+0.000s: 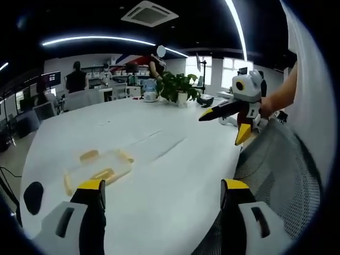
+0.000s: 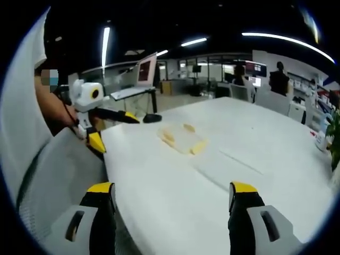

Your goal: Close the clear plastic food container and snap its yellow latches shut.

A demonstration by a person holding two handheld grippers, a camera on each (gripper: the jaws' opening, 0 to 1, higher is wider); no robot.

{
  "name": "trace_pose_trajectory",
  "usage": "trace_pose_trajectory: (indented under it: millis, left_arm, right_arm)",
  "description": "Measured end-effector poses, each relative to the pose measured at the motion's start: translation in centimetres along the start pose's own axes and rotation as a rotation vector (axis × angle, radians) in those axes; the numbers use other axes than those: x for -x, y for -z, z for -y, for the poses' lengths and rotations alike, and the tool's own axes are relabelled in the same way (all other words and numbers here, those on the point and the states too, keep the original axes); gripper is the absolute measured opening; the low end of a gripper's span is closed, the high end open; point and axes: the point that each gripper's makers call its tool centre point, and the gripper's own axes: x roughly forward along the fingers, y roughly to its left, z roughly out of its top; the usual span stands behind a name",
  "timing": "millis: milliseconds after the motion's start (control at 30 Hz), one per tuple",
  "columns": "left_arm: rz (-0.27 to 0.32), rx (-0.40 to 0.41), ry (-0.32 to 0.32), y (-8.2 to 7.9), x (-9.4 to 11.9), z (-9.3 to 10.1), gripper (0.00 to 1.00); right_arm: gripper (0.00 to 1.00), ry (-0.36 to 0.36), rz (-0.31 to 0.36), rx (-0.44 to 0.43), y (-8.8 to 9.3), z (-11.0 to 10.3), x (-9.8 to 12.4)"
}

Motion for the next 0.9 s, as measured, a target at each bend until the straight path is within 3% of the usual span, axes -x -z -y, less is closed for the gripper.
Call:
trace_pose_trajectory:
  millis: [900]
  left_arm:
    - [-0.003,0.025,-0.037,0.4,0.1,-2.1,0.90]
  right_arm:
    - [0.88,-0.021,-0.005,0.029,-1.1,0.9,-2.2]
